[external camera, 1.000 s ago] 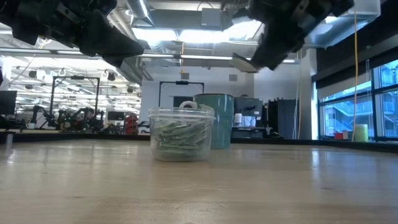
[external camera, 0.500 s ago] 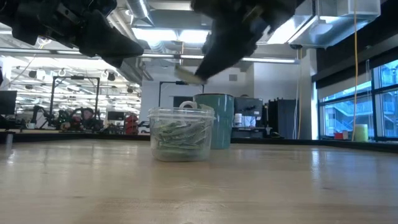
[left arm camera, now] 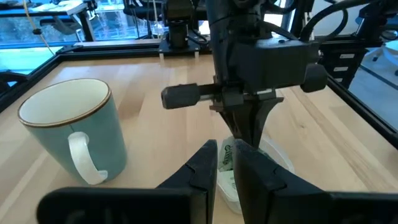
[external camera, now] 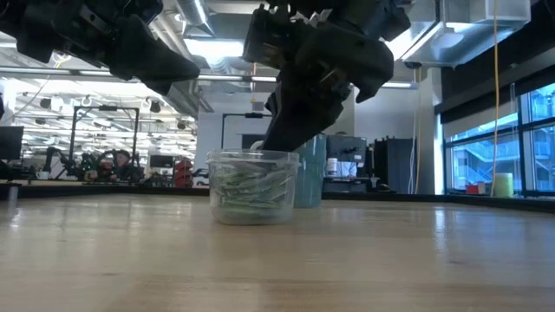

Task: Pick and place Stevia / Truvia into bins
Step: Put the green stevia packet into the transparent bin, then return to Home Position

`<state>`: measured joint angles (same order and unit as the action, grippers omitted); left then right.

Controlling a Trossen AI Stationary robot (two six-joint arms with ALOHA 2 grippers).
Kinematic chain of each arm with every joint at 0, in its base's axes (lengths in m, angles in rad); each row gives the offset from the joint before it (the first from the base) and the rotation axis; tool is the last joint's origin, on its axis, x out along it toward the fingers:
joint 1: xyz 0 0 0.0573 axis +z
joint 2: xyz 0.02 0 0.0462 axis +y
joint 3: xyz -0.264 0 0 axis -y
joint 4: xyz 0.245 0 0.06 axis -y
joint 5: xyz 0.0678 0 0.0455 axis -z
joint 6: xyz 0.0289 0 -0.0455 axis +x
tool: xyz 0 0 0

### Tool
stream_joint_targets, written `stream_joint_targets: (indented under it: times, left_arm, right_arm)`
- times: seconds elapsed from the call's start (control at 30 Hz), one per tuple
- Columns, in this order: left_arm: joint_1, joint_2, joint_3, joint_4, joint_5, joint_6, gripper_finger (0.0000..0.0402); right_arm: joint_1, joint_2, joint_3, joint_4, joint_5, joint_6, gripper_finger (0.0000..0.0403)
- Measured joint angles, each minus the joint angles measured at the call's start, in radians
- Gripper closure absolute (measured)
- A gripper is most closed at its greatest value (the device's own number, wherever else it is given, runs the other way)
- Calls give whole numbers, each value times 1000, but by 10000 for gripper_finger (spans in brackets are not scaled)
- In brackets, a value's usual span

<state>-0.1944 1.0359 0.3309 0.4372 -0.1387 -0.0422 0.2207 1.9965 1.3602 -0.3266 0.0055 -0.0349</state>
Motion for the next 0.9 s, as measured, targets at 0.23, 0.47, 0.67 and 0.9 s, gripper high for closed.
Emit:
stream_joint_targets:
  times: [0.23, 0.47, 0.67, 0.9]
  left_arm:
    - [0, 0, 0, 7, -26, -5, 354]
    - [0, 0, 0, 8, -105, 2, 354]
    - [0, -76, 1, -20, -89, 20, 354]
    - [0, -297, -16, -209, -130, 50, 354]
  right_arm:
    - [0, 0, 0, -7, 0, -23, 364]
    - [0, -91, -2, -76, 0, -2, 322]
    - [0, -248, -64, -102, 0, 3, 319]
    - [-1, -570, -362, 90, 1, 61, 319]
